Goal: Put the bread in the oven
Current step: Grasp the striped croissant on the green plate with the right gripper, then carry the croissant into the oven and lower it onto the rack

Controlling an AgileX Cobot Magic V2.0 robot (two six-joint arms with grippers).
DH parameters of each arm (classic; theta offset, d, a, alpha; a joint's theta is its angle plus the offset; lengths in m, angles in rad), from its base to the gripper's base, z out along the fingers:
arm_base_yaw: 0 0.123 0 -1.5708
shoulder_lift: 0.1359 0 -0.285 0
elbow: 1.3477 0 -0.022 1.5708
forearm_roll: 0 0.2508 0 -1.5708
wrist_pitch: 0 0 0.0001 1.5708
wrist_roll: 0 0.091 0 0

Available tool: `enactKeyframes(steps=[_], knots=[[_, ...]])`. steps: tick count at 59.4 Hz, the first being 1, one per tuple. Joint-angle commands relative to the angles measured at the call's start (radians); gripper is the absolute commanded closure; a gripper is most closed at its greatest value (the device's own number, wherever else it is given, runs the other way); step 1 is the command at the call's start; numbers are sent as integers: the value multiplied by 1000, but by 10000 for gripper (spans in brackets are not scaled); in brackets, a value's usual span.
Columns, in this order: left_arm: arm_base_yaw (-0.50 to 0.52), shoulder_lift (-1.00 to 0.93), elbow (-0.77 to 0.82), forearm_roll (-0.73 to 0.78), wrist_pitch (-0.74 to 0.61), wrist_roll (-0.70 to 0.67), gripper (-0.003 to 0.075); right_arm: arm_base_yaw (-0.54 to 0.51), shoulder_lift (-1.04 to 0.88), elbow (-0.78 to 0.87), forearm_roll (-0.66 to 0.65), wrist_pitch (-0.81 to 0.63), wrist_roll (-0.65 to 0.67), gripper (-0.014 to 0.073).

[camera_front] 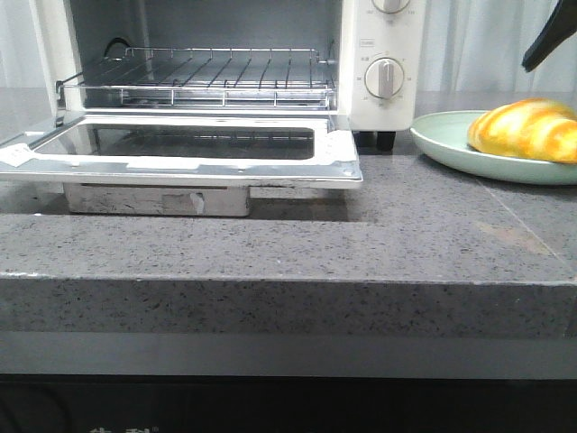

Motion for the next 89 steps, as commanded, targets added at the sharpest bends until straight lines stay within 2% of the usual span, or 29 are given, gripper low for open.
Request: enactKeyframes(steps=[1, 20, 24, 30, 37, 42, 50, 58, 70, 75, 81, 89], knots=[[1, 8, -26, -11, -70, -3, 741, -10, -10, -41, 31, -7, -28, 47], [1, 8, -26, -11, -70, -3, 741, -7, 38, -41, 28, 28, -65, 48], [1, 8, -26, -11, -70, -3, 741, -5, 39, -41, 28, 35, -85, 72], [1, 8, -26, -11, -70, -3, 741, -5, 39, -41, 28, 41, -90, 174], [1, 8, -26, -11, -70, -3, 741, -5, 39, -42, 28, 44, -90, 354], [1, 8, -26, -11, -70, -3, 741, -5, 36, -43, 28, 56, -90, 450], [1, 8, -26, -11, -70, -3, 741, -5, 9, -44, 28, 112, -91, 540], [1, 8, -26, -11, -70, -3, 741, -3, -72, -16, 31, 175, -109, 539], [1, 8, -26, -11, -70, -3, 741, 50, -294, 121, 61, 61, -121, 539], [1, 8, -26, -11, -70, -3, 741, 82, -377, 158, 72, 64, -121, 539], [1, 8, -26, -11, -70, -3, 741, 141, -433, 186, 133, 102, -121, 539], [1, 8, -26, -11, -70, -3, 741, 302, -435, 213, 246, 56, -122, 539]])
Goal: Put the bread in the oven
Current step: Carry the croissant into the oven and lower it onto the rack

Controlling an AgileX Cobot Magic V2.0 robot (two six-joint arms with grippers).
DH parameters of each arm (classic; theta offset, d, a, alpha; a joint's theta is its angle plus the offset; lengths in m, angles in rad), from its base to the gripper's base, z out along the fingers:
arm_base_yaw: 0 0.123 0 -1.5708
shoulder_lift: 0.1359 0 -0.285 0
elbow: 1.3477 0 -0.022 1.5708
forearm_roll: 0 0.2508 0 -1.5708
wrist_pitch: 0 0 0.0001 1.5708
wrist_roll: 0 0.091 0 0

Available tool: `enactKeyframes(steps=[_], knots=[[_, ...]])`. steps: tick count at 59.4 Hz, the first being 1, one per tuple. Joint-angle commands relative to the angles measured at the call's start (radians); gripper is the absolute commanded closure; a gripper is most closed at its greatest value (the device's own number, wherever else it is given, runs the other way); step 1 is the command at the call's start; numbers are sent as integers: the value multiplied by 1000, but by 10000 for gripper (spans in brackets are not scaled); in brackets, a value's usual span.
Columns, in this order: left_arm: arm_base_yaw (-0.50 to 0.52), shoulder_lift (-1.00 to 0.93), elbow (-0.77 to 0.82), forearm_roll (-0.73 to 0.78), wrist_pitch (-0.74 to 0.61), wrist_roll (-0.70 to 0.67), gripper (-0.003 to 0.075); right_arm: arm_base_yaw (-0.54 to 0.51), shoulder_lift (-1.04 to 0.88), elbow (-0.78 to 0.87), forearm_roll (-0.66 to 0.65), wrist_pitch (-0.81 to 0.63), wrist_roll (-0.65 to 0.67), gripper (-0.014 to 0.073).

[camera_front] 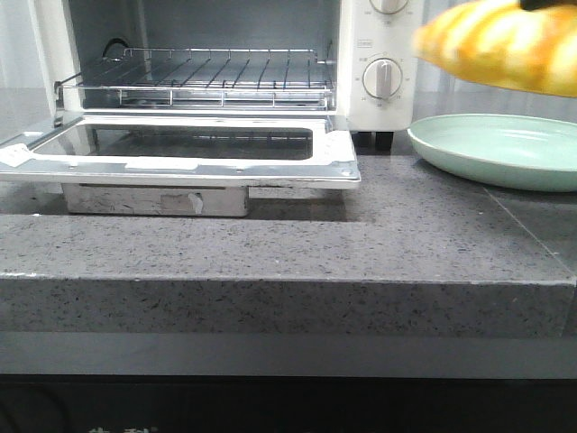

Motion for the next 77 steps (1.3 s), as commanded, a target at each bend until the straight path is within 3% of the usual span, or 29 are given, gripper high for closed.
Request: enactKeyframes(steps=[1, 12, 23, 47, 63, 69, 77], knots=[[1, 8, -26, -9, -72, -3, 741, 104, -8, -17, 110, -86, -18, 539], [1, 8, -26, -9, -72, -3, 741, 357, 73, -23, 184, -414, -18, 539], [1, 8, -26, -9, -72, -3, 741, 494, 244, -120, 190, -653, -18, 539], [1, 8, -26, -9, -72, -3, 741, 504, 542, -387, 190, -852, -17, 539], [1, 8, -26, -9, -72, -3, 741, 504, 646, -499, 190, -852, -17, 526], [1, 8, -26, -9, -72, -3, 741, 504, 657, -505, 190, -852, -17, 440], [1, 8, -26, -9, -72, -3, 741, 504, 659, -505, 190, -853, -17, 249]])
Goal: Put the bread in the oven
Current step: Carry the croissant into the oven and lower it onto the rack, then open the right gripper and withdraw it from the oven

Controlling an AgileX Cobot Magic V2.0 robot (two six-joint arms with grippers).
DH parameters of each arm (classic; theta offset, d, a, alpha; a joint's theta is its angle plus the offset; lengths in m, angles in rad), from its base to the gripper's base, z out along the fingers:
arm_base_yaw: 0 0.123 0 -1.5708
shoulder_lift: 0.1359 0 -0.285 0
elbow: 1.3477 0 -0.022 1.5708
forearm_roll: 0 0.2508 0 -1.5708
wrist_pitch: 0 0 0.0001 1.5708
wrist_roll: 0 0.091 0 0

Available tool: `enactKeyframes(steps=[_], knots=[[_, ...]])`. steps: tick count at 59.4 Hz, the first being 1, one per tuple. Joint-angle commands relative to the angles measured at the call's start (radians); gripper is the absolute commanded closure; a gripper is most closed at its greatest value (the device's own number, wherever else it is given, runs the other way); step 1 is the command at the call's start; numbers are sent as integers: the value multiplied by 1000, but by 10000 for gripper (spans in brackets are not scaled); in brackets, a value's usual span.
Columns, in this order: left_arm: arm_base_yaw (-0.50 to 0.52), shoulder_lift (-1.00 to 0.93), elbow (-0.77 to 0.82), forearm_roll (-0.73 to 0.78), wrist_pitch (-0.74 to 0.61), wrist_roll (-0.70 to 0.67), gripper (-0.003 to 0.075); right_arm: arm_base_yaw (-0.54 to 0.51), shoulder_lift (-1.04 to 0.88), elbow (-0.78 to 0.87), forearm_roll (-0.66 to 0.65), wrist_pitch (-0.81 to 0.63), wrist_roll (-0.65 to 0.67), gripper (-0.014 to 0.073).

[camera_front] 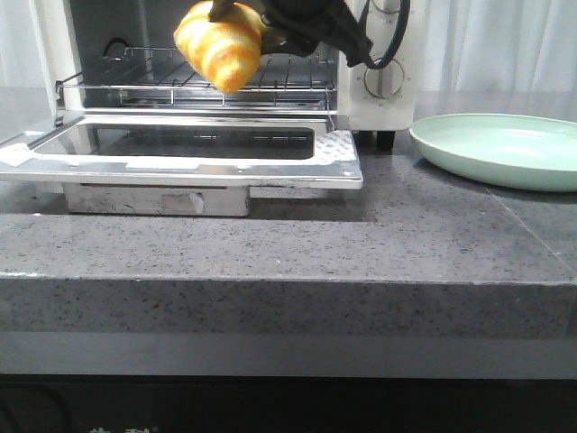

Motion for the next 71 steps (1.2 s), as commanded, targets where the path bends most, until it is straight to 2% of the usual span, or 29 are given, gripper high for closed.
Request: enactKeyframes(steps=[1, 5, 14, 48, 54, 61, 71], knots=[[1, 8, -26, -9, -73, -3, 741, 0, -46, -42, -3, -50, -13, 231], [1, 8, -26, -9, -73, -3, 741, 0, -46, -42, -3, -51, -13, 156], [1, 8, -26, -9, -73, -3, 741, 0, -46, -42, -3, -51, -13, 85], [1, 8, -26, -9, -73, -3, 741, 0, -80, -32, -8, -32, -19, 92], [1, 8, -26, -9, -73, -3, 741, 8, -136, 11, -14, -52, -44, 165], [1, 8, -26, -9, -73, -3, 741, 8, -225, 103, -14, -45, -112, 312], [1, 8, -26, -9, -73, -3, 741, 4, -376, 223, -15, 88, -331, 543]])
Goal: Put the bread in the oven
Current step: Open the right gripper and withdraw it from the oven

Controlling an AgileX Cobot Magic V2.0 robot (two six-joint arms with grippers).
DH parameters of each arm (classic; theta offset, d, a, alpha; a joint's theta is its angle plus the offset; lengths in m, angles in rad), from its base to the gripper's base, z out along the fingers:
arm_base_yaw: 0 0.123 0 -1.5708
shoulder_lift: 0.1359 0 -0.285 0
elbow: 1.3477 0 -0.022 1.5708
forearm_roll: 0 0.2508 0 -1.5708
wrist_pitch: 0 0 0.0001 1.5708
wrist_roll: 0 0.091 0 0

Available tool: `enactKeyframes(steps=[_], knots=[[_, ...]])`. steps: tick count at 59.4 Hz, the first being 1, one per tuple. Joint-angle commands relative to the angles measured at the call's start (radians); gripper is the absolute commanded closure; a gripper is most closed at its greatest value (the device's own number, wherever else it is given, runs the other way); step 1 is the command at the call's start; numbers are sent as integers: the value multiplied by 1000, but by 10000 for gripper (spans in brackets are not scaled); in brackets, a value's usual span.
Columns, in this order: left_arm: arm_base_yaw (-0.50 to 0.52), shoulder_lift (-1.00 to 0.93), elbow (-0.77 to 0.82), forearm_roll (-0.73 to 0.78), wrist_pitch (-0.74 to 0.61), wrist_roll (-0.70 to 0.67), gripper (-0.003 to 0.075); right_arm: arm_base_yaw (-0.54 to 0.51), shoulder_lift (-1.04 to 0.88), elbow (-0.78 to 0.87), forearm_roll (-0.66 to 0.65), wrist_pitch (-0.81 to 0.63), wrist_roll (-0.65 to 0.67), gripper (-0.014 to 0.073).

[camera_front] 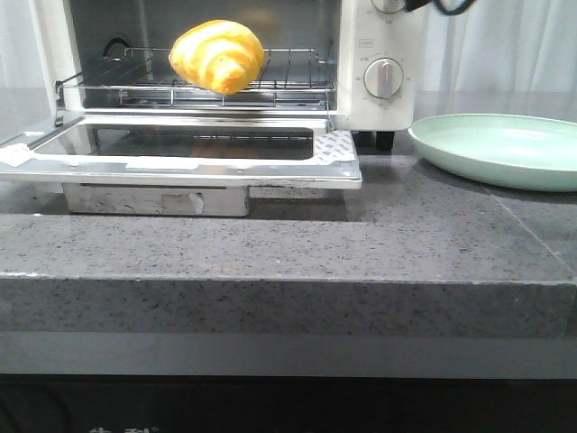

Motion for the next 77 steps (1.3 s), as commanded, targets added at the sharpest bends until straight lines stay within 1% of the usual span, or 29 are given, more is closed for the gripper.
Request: enactKeyframes(steps=[1, 5, 8, 11, 20, 25, 28, 31, 33, 37, 41, 44, 51, 59, 64, 68, 77], knots=[[1, 8, -26, -9, -73, -3, 741, -8, -111, 16, -15, 57, -145, 557], [1, 8, -26, -9, -73, -3, 741, -32, -162, 29, -15, 156, -219, 626], [1, 8, -26, -9, -73, -3, 741, -64, -193, 29, -15, 233, -240, 666], [1, 8, -26, -9, -73, -3, 741, -112, -228, 28, -24, 309, -244, 652], [1, 8, -26, -9, -73, -3, 741, -294, -312, 28, -126, 500, -217, 654], [1, 8, -26, -9, -73, -3, 741, -412, -346, 28, -242, 593, -142, 654], [1, 8, -26, -9, -73, -3, 741, -465, -365, 28, -350, 632, -71, 654], [1, 8, -26, -9, -73, -3, 741, -494, -384, 29, -456, 649, -1, 654], [1, 8, -26, -9, -73, -3, 741, -504, -405, 30, -535, 649, 72, 654], [1, 8, -26, -9, -73, -3, 741, -500, -446, 36, -651, 638, 159, 654], [1, 8, -26, -9, -73, -3, 741, -485, -492, 60, -721, 610, 188, 654], [1, 8, -26, -9, -73, -3, 741, -470, -542, 93, -745, 577, 195, 654], [1, 8, -26, -9, -73, -3, 741, -436, -693, 256, -771, 418, 194, 654], [1, 8, -26, -9, -73, -3, 741, -434, -884, 468, -771, 265, 194, 654], [1, 8, -26, -9, -73, -3, 741, -434, -994, 579, -771, 216, 194, 654], [1, 8, -26, -9, -73, -3, 741, -434, -1084, 660, -771, 205, 194, 654], [1, 8, -26, -9, -73, -3, 741, -434, -1210, 738, -771, 197, 194, 654]])
